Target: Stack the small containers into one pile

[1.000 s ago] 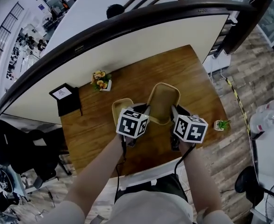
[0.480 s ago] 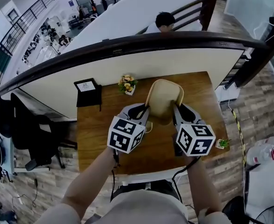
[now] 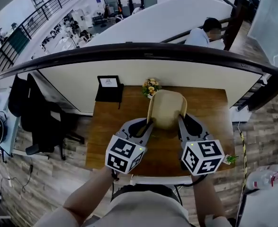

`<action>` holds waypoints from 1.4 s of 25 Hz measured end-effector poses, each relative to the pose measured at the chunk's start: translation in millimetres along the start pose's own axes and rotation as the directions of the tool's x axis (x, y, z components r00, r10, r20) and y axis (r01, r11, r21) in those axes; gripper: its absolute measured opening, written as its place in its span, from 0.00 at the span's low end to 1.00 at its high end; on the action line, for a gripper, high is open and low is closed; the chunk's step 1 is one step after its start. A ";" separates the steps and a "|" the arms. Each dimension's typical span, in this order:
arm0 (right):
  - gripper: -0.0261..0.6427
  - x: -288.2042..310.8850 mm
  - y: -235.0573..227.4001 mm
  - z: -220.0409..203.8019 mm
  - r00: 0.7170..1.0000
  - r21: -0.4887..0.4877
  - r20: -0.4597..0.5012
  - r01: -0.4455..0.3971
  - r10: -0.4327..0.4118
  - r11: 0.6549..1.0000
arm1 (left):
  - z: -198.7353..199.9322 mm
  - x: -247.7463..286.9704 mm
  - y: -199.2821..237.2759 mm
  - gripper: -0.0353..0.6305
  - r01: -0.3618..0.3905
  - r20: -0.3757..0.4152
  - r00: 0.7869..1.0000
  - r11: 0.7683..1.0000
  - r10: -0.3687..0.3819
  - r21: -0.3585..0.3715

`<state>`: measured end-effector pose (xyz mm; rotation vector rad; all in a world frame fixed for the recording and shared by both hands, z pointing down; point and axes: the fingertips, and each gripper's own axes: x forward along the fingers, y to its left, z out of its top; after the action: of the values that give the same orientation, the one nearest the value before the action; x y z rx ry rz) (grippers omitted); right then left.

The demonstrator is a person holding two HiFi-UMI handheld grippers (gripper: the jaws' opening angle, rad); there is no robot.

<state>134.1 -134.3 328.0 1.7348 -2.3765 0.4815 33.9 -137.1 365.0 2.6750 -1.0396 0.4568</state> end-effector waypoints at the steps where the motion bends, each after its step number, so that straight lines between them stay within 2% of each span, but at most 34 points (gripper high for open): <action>1: 0.12 -0.6 7.0 -1.6 1.000 -0.008 -0.004 -0.010 0.010 1.000 | -3.6 -6.8 1.1 0.13 -0.008 -0.001 1.000 1.000 0.008 -0.006; 5: 0.12 -3.7 30.6 -14.2 0.999 -0.031 -0.032 -0.041 0.040 0.999 | -22.8 -28.6 3.9 0.13 -0.029 -0.017 0.999 0.999 0.029 -0.034; 9: 0.12 -3.8 47.2 -38.5 0.995 -0.008 -0.080 -0.066 0.065 0.998 | -49.6 -42.2 7.1 0.13 -0.048 -0.058 0.997 0.995 0.043 -0.083; 16: 0.12 1.5 48.7 -68.7 0.987 0.036 -0.144 -0.069 0.074 0.997 | -78.3 -47.8 2.1 0.13 -0.047 -0.103 0.994 0.989 0.032 -0.143; 23: 0.11 7.2 34.0 -62.7 0.990 0.024 -0.136 -0.037 0.040 0.999 | -67.9 -35.0 3.8 0.13 -0.022 -0.075 0.997 0.985 0.009 -0.173; 28: 0.11 26.2 17.4 -57.0 0.989 0.062 -0.140 -0.041 0.050 0.997 | -60.1 -15.8 13.3 0.13 -0.022 -0.077 0.997 0.987 0.009 -0.161; 32: 0.10 44.3 0.2 -49.4 0.988 0.079 -0.152 -0.028 0.040 0.996 | -50.6 2.6 21.4 0.13 0.006 -0.061 0.998 0.969 -0.022 -0.249; 35: 0.10 58.9 -11.9 -47.6 0.987 0.097 -0.159 -0.010 0.025 0.995 | -46.5 16.8 27.6 0.13 0.006 -0.072 0.997 0.966 -0.025 -0.257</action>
<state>124.0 -173.8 392.9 1.6459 -2.2930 0.7199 17.3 -152.1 417.0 2.4173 -0.9828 0.3862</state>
